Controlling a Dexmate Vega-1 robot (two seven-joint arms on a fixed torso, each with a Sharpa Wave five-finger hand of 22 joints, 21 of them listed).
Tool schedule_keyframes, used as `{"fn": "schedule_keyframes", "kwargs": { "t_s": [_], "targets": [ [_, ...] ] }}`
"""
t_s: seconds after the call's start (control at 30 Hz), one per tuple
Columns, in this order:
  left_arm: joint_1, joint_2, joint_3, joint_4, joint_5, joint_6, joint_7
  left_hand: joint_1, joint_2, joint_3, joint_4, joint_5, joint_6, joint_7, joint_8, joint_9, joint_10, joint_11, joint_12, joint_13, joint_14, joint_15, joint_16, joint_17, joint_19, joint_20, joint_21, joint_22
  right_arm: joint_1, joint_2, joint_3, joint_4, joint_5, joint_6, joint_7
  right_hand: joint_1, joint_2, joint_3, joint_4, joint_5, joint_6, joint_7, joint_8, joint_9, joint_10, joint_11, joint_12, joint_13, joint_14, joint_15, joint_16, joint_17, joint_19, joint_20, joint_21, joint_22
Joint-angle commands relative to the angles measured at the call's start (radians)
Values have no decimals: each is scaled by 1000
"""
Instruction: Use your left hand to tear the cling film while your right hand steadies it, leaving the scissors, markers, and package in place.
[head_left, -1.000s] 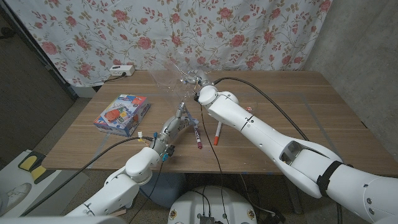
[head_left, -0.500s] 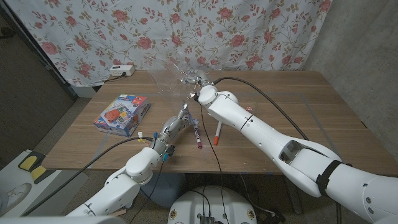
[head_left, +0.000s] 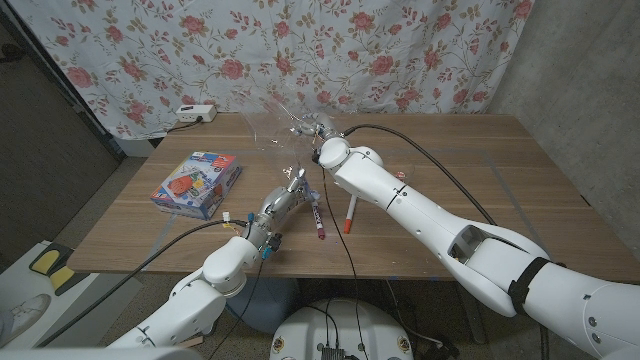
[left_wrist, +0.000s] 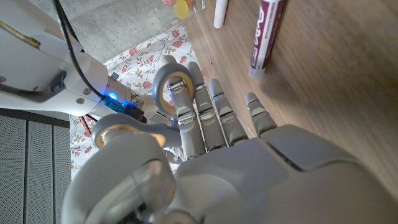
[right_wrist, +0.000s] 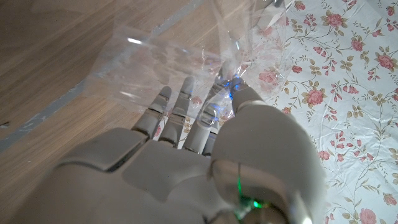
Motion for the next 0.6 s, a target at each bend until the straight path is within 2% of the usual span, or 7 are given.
{"fn": "schedule_keyframes", "kwargs": {
  "t_s": [0.03, 0.1, 0.13, 0.33, 0.5, 0.57, 0.6],
  "targets": [
    [-2, -1, 2, 4, 11, -12, -4, 37, 8, 20, -14, -16, 5, -1, -4, 3, 29, -29, -4, 4, 3, -9, -4, -2, -2, 3, 3, -1, 4, 3, 0, 6, 2, -1, 0, 2, -9, 0, 1, 10, 9, 2, -3, 2, 3, 3, 7, 2, 9, -162, -3, 4, 6, 1, 2, 2],
    [-3, -2, 3, 6, 13, -18, -5, 63, 15, 38, -26, -29, 7, -5, -4, 2, 30, -31, -5, 5, 4, -11, -6, -4, -1, 3, 3, -1, 4, 2, -1, 7, 1, 1, 1, 2, -10, 0, 0, 10, 10, 2, -3, 2, 2, 3, 7, 2, 9, -162, -3, 4, 6, 1, 2, 2],
    [-3, -3, 3, 7, 13, -20, -6, 89, 29, 64, -35, -39, 3, -5, -5, 4, 26, -35, -8, 7, 2, -12, -7, -5, -2, 3, 3, 0, 4, 2, 0, 7, 1, 0, 1, 2, -10, 1, 0, 10, 10, 2, -3, 2, 1, 3, 7, 2, 10, -162, -3, 4, 6, 1, 2, 2],
    [-6, -2, 6, 10, 15, -24, -15, 162, 42, 152, -58, -74, 11, -10, -5, 1, 36, -39, -10, 11, 1, -18, -12, -7, -1, 3, 5, 0, 6, 3, -1, 10, -1, -1, -1, 2, -9, 0, 1, 10, 9, 2, -3, 2, -1, 4, 7, 1, 10, -161, -4, 5, 5, -1, 2, 2],
    [-8, -2, 7, 16, 17, -33, -22, 234, 45, 285, -67, -94, 9, -24, -3, 4, 38, -53, -23, 16, -6, -22, -18, -7, -2, 3, 6, 1, 8, 4, -1, 12, -2, -5, -3, 2, -9, 0, 1, 11, 8, 2, -3, 2, 0, 4, 9, 1, 10, -162, -5, 5, 5, 0, 2, 2],
    [-7, -3, 7, 17, 23, -36, -18, 246, 45, 309, -70, -96, 11, -24, -3, 3, 37, -53, -25, 18, -10, -27, -20, -8, -3, 4, 6, 1, 9, 4, -1, 13, -1, -6, -2, 1, -10, 0, 1, 11, 8, 1, -3, 2, 0, 5, 9, 1, 10, -162, -5, 6, 5, -1, 2, 2],
    [-7, -4, 6, 18, 22, -39, -18, 261, 46, 338, -73, -97, 10, -26, -4, 2, 38, -56, -27, 21, -10, -27, -21, -9, -2, 3, 7, 1, 9, 4, -2, 14, -1, -5, -1, 1, -10, -1, 1, 11, 8, 1, -3, 2, -1, 3, 10, 1, 10, -163, -4, 6, 5, -1, 2, 2]
  ]
}}
